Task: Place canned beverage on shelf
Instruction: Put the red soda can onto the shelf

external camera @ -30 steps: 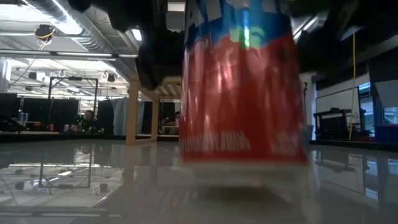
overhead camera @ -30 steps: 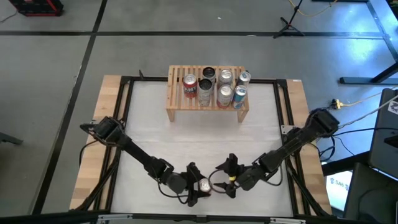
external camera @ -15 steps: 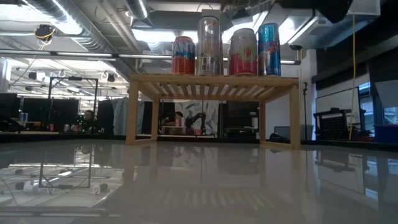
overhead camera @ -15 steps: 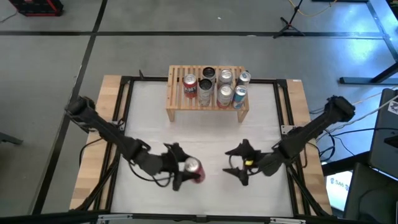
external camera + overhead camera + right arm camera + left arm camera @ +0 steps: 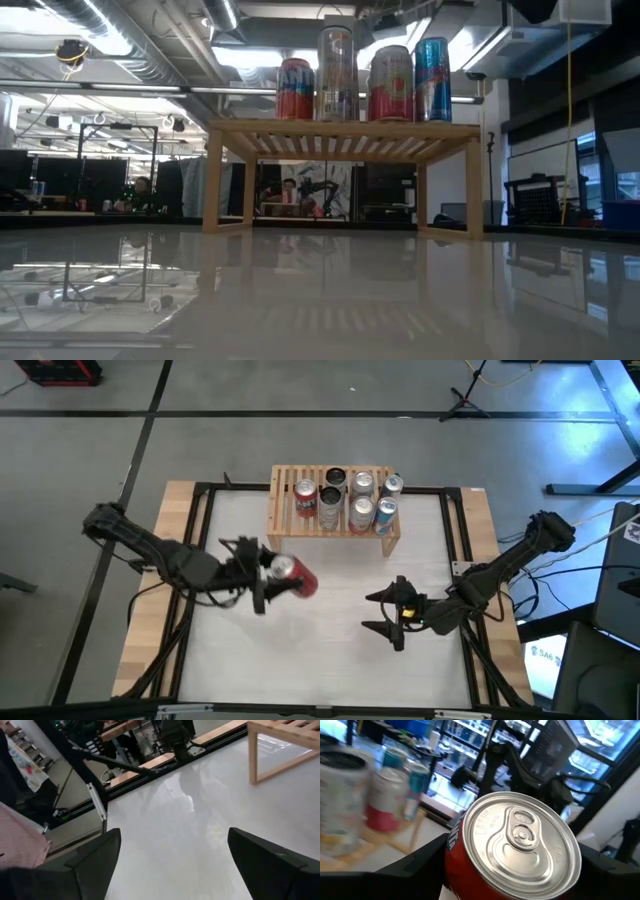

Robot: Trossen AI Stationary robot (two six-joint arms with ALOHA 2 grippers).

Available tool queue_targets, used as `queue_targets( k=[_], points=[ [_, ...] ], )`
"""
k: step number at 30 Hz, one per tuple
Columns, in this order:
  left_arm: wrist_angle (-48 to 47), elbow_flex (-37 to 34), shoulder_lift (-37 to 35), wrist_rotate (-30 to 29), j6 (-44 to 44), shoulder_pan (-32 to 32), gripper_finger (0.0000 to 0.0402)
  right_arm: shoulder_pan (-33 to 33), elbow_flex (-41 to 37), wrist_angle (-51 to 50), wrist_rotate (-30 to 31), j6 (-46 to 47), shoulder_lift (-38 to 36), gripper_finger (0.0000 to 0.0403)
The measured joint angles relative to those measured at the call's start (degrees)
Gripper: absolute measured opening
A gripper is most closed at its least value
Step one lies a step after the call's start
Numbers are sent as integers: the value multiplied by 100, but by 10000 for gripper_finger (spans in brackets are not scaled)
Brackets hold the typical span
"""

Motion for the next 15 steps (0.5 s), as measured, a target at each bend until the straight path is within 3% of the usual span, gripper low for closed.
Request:
queue_targets(
  k=[6,15],
  points=[
    [-664,0,-509,240,265,571,290,-254,66,-32,-52,-1,-25,360],
    [-1637,41,-616,1599,282,2134,291,-755,72,-234,-287,-28,-26,360]
  ],
)
